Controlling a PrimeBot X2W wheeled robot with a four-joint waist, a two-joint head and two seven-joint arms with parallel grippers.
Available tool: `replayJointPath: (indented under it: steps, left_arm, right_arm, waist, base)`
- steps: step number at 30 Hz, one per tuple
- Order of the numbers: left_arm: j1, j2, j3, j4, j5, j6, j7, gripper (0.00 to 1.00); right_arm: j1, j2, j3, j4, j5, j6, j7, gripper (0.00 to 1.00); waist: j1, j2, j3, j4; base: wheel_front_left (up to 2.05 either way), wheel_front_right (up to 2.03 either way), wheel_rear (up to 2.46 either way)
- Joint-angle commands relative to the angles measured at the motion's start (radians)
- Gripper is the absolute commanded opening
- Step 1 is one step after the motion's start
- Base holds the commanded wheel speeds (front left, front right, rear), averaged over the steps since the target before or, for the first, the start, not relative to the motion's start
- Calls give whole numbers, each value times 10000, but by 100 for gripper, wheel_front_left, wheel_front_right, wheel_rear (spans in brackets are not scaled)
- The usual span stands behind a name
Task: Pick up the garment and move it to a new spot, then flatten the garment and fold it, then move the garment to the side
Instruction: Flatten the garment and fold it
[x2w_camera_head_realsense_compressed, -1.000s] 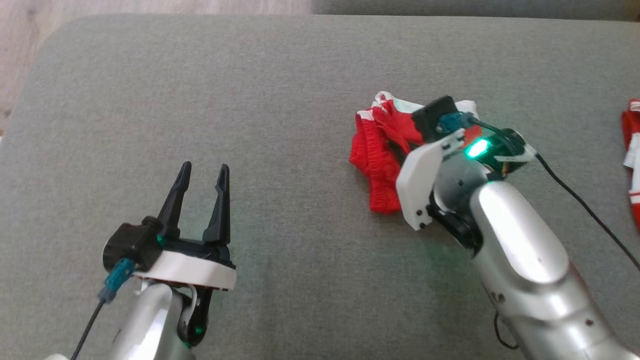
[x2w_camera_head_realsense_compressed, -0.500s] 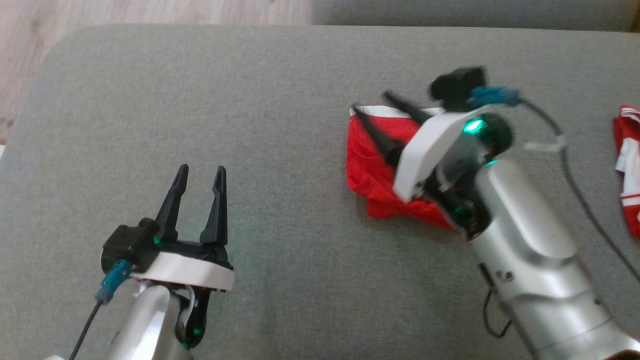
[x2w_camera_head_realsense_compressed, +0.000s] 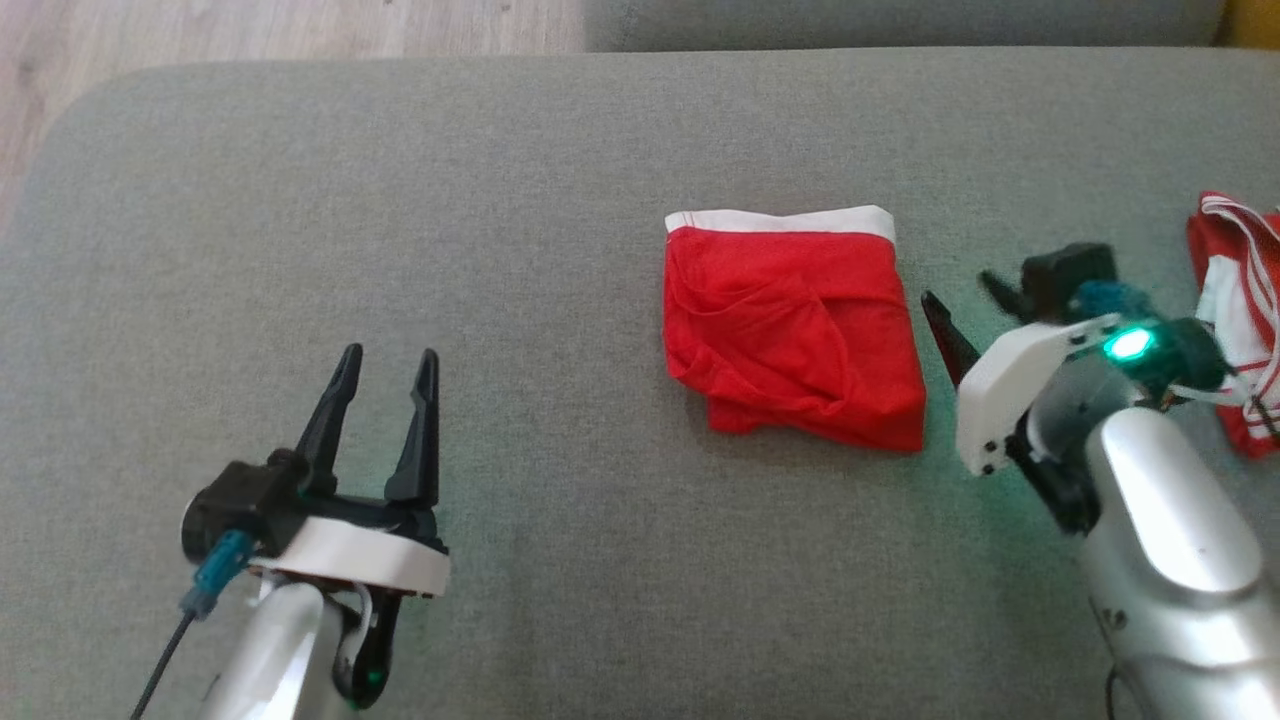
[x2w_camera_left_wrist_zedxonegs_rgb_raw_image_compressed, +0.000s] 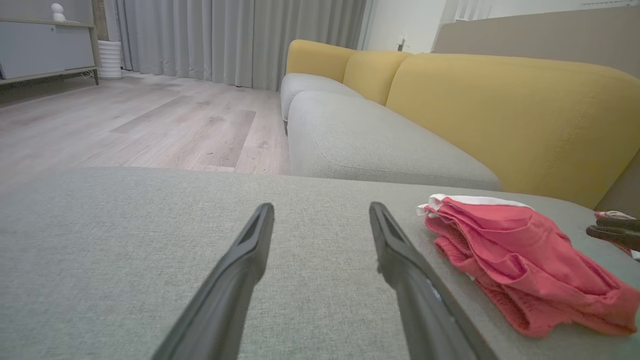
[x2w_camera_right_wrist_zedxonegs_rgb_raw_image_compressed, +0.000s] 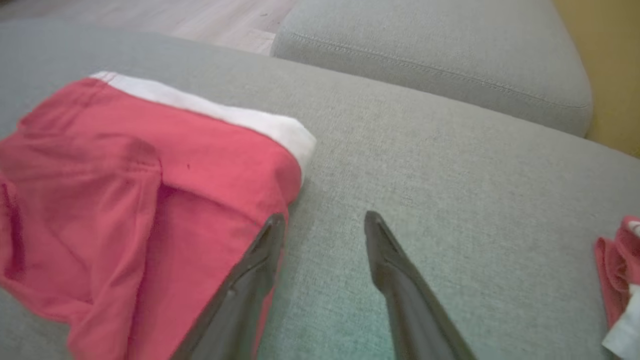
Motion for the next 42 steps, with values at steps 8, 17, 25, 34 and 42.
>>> replayJointPath:
  steps: [8, 17, 25, 34, 42]
  left_arm:
    - [-386, 377, 680, -154, 188, 87, -95, 100]
    - [-188, 300, 898, -171, 134, 89, -95, 100]
    - [205, 306, 1295, -300, 130, 153, -95, 100]
    - [928, 350, 1936, -501, 121, 296, -95, 100]
    - [1312, 340, 2197, -565, 76, 423, -95, 100]
  right_arm:
    - [-171, 518, 2224, 187, 710, 67, 281, 0]
    - [362, 149, 6043, -2624, 4697, 67, 1599, 0]
    - [933, -341, 4669, -3542, 4423, 67, -76, 100]
    - [2838, 602, 61, -3407, 1338, 67, -2386, 100]
    - [3497, 958, -1109, -3154, 590, 67, -2988, 100]
  waist:
    - [0, 0, 55, -50]
    - [0, 0, -132, -80]
    - [0, 0, -504, -298]
    - [0, 0, -1078, -853]
    - [0, 0, -1337, -1217]
  base:
    - [0, 0, 0]
    - [0, 0, 0]
    - [0, 0, 0]
    - [0, 0, 0]
    - [0, 0, 0]
